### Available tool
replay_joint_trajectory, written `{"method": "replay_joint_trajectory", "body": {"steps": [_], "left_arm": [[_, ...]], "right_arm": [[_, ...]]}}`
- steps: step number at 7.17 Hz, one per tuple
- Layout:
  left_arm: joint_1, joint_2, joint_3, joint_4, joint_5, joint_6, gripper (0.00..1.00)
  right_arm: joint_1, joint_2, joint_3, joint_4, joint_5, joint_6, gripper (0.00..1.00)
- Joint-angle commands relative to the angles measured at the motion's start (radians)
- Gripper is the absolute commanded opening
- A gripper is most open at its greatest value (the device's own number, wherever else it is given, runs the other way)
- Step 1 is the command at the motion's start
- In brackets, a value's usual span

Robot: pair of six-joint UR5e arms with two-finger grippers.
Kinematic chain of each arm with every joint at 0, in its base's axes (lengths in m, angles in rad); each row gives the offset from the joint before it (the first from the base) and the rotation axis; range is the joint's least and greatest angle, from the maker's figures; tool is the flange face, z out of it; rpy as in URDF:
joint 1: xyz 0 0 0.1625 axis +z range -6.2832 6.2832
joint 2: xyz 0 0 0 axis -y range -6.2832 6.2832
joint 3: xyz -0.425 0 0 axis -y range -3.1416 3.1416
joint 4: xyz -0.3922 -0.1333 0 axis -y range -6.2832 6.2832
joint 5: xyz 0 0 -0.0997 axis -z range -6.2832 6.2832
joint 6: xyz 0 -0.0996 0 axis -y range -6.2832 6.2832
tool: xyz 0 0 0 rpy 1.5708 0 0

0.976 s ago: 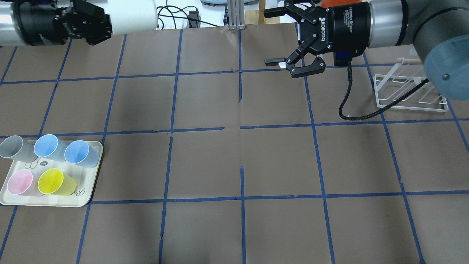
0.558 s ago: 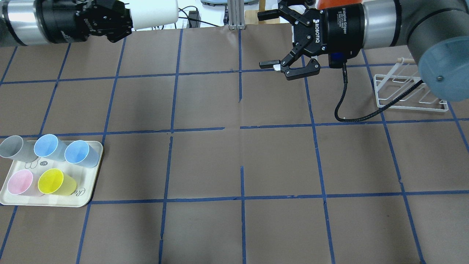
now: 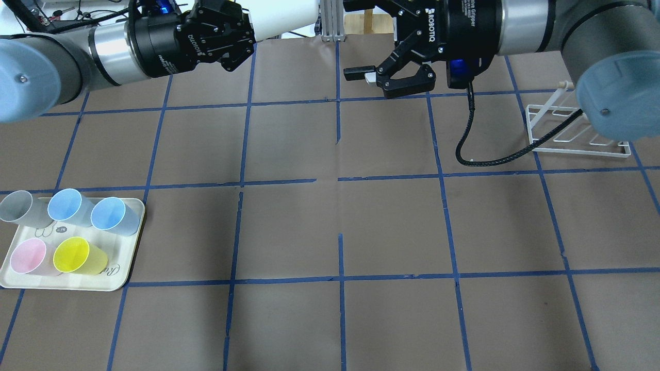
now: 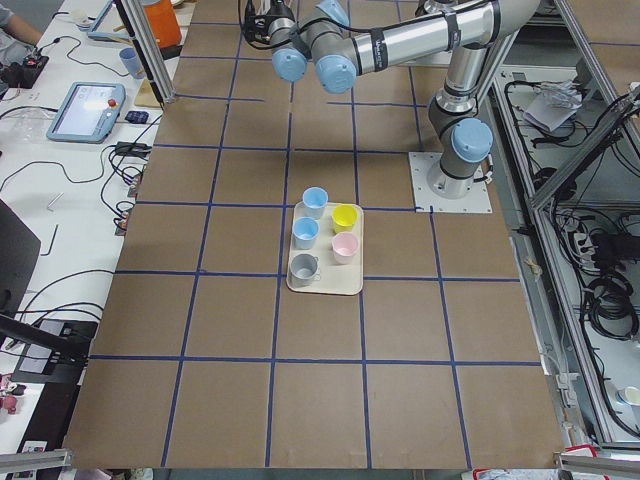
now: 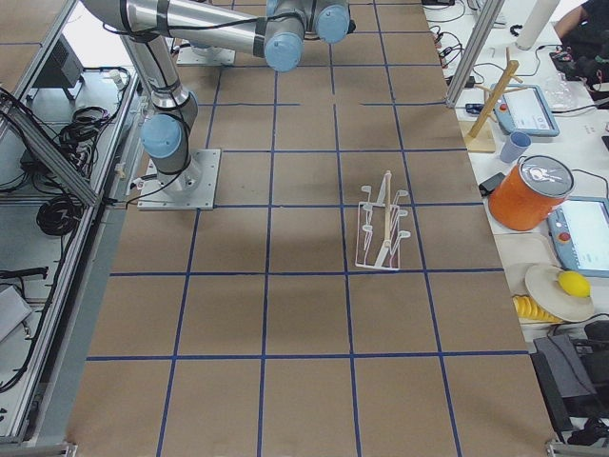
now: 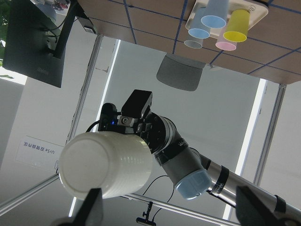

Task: Transfer IKEA cup to right arm and place on rack

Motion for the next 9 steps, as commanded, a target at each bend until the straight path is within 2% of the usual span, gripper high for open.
{"method": "replay_joint_trajectory", "body": {"steps": [1, 3, 5, 7, 9], "left_arm": [[-0.01, 0.013, -0.041, 0.014, -0.012, 0.001, 0.0], [-0.012, 0.022, -0.045, 0.017, -0.012, -0.001, 0.0], [-0.015, 0.023, -0.052, 0.016, -0.01, -0.001, 0.0], [-0.015, 0.025, -0.052, 0.016, -0.007, -0.011, 0.0], [-0.016, 0.028, -0.052, 0.016, -0.007, -0.011, 0.0]], "right_arm": [[0.004, 0.011, -0.01, -0.096, 0.022, 0.138, 1.0], [0.005, 0.048, -0.027, -0.193, 0.021, 0.232, 1.0], [0.008, 0.091, -0.03, -0.233, 0.009, 0.234, 1.0], [0.05, 0.102, -0.039, -0.241, 0.01, 0.238, 1.0], [0.059, 0.114, -0.09, -0.238, 0.01, 0.319, 1.0]]}}
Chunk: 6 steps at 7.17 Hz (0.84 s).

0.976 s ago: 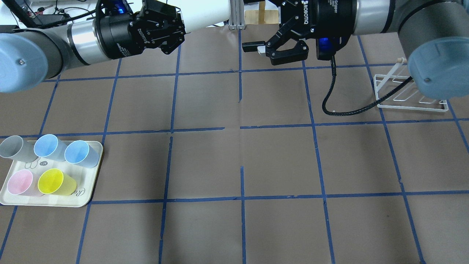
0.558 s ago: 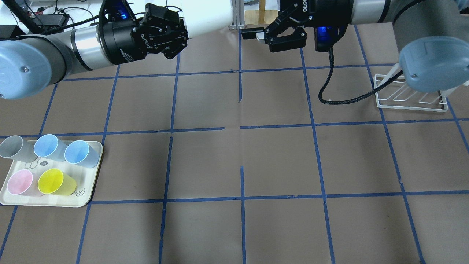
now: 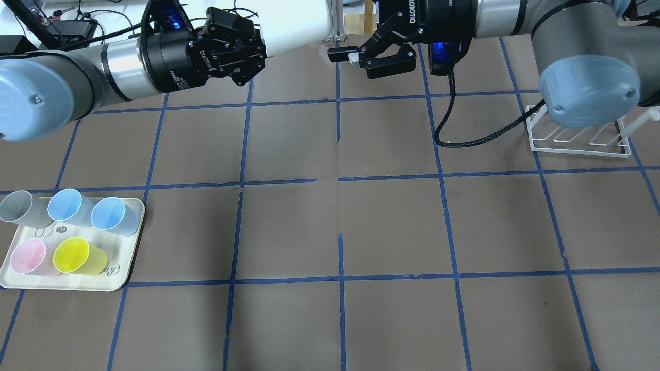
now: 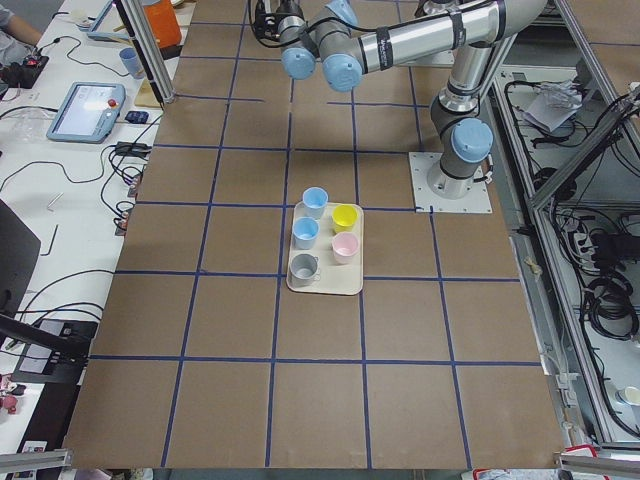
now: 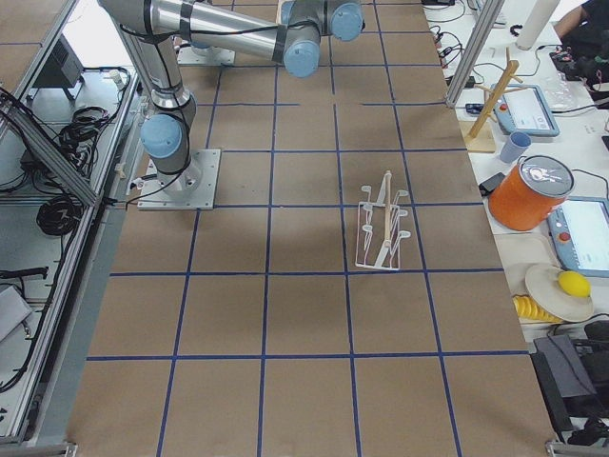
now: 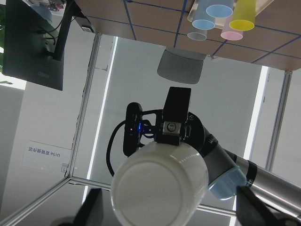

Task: Transfer IKEA cup to right arm and place on rack

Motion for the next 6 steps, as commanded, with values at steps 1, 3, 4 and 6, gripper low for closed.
{"method": "replay_joint_trajectory", "body": {"steps": [1, 3, 4, 6], "left_arm": [[-0.001, 0.001, -0.002, 0.0, 0.0, -0.001, 0.0], [-0.001, 0.002, -0.005, 0.001, 0.002, -0.001, 0.0], [-0.001, 0.002, -0.005, 0.0, 0.003, 0.001, 0.0], [-0.001, 0.002, -0.006, 0.0, 0.003, 0.001, 0.0]], "right_arm": [[0.017, 0.007, -0.031, -0.001, 0.005, 0.051, 1.0], [0.021, 0.016, -0.031, 0.0, 0.008, 0.057, 1.0], [0.031, 0.028, -0.034, -0.001, 0.008, 0.059, 1.0], [0.054, 0.051, -0.034, -0.018, 0.004, 0.059, 1.0]]}}
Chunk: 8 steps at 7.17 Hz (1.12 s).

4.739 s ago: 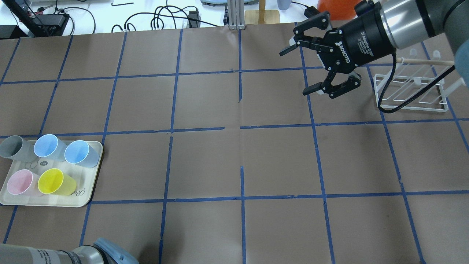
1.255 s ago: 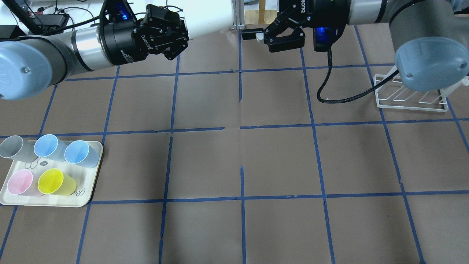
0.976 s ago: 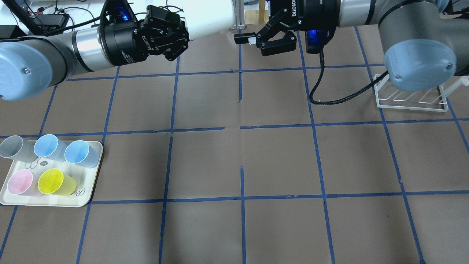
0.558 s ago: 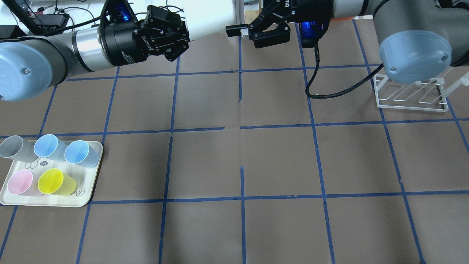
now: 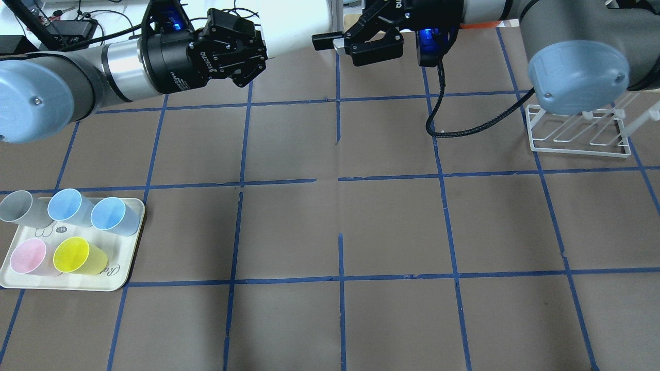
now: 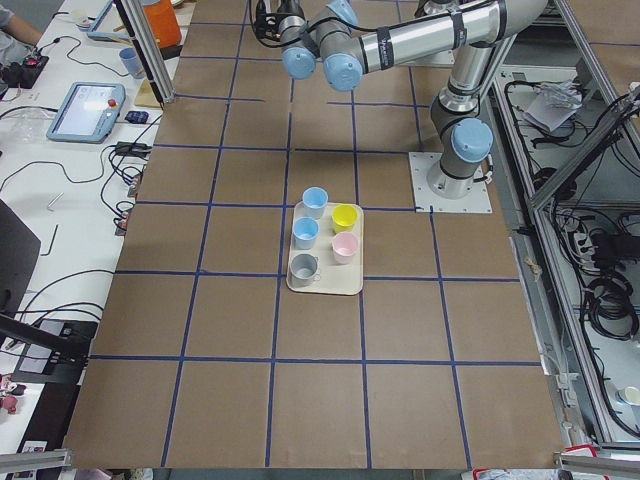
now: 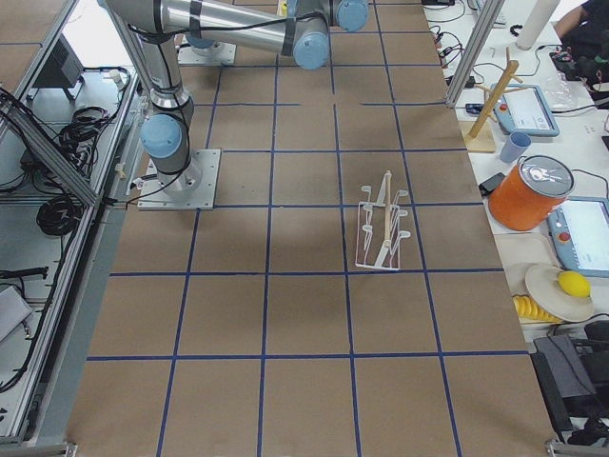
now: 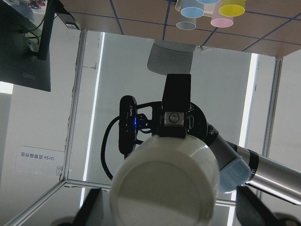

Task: Transfer IKEA cup to right arm and place on rack

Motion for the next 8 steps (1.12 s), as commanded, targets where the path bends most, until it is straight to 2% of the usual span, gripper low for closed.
{"method": "replay_joint_trajectory", "body": {"steps": [1, 3, 4, 5, 8], "left_arm": [[0.0, -0.001, -0.001, 0.001, 0.0, 0.0, 0.0], [0.0, 0.0, -0.001, 0.0, 0.003, -0.003, 0.0], [0.0, -0.005, -0.001, 0.0, 0.003, -0.004, 0.37], [0.0, 0.0, -0.001, 0.0, 0.003, -0.004, 0.84], [0.0, -0.001, -0.001, 0.0, 0.0, -0.006, 0.85]], "right_arm": [[0.011, 0.015, -0.001, -0.009, -0.001, 0.001, 0.89], [0.011, 0.018, -0.001, -0.022, 0.003, 0.002, 0.33], [0.011, 0.018, -0.001, -0.022, 0.003, 0.002, 0.25], [0.011, 0.018, -0.001, -0.022, 0.003, 0.002, 0.21], [0.009, 0.021, -0.001, -0.02, -0.002, 0.004, 0.19]]}}
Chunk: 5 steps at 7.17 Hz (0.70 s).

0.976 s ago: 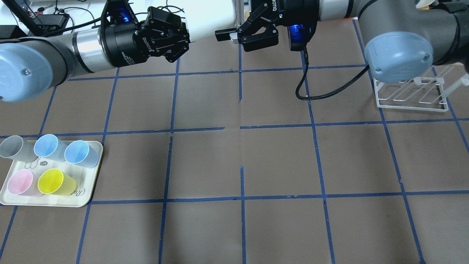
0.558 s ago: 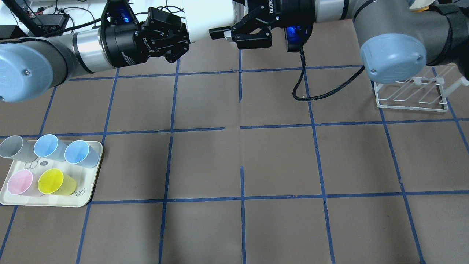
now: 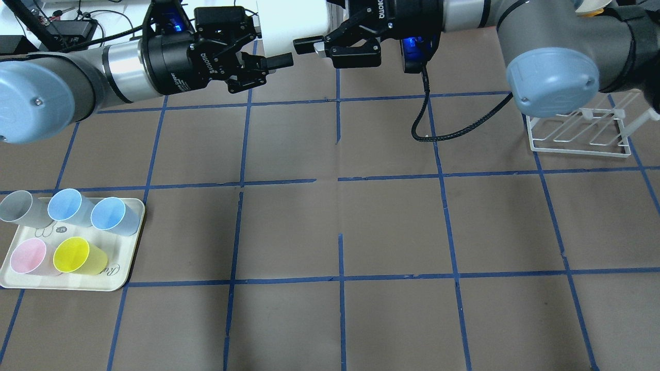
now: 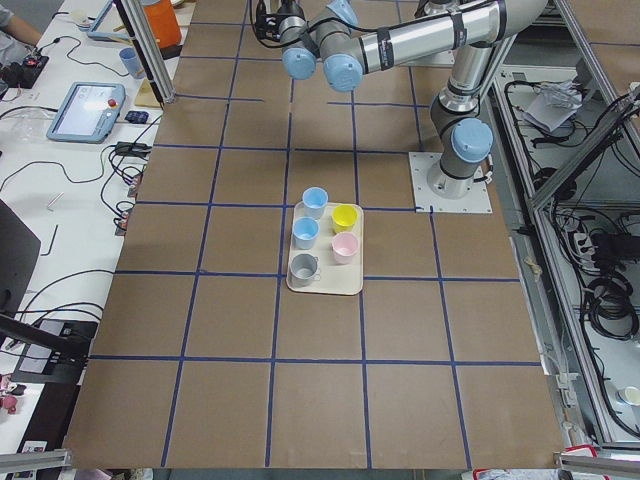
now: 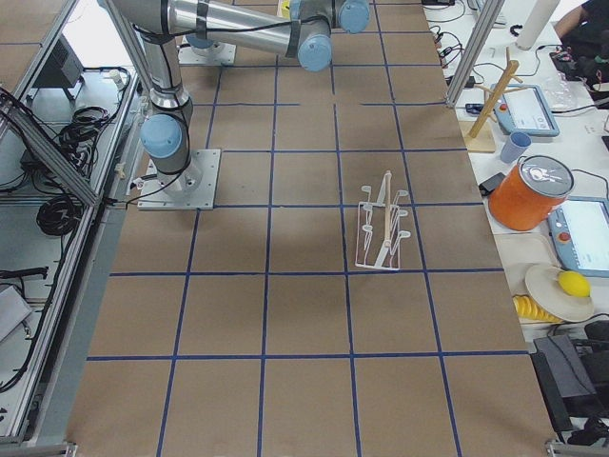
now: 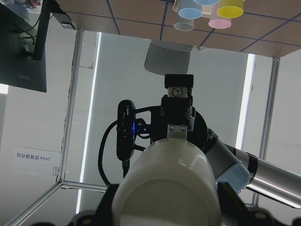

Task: Transfer IKEA cup to right arm and place on rack

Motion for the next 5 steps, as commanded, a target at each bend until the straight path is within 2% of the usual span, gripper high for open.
{"method": "replay_joint_trajectory", "body": {"steps": [1, 5], "left_arm": [[0.0, 0.001, 0.0, 0.0, 0.001, -0.013, 0.85], [0.0, 0.001, 0.002, 0.0, 0.004, -0.042, 0.85]], "right_arm": [[-0.002, 0.005, -0.002, 0.0, -0.004, 0.005, 0.19], [-0.045, -0.012, -0.003, 0.001, -0.005, 0.075, 0.19]]}}
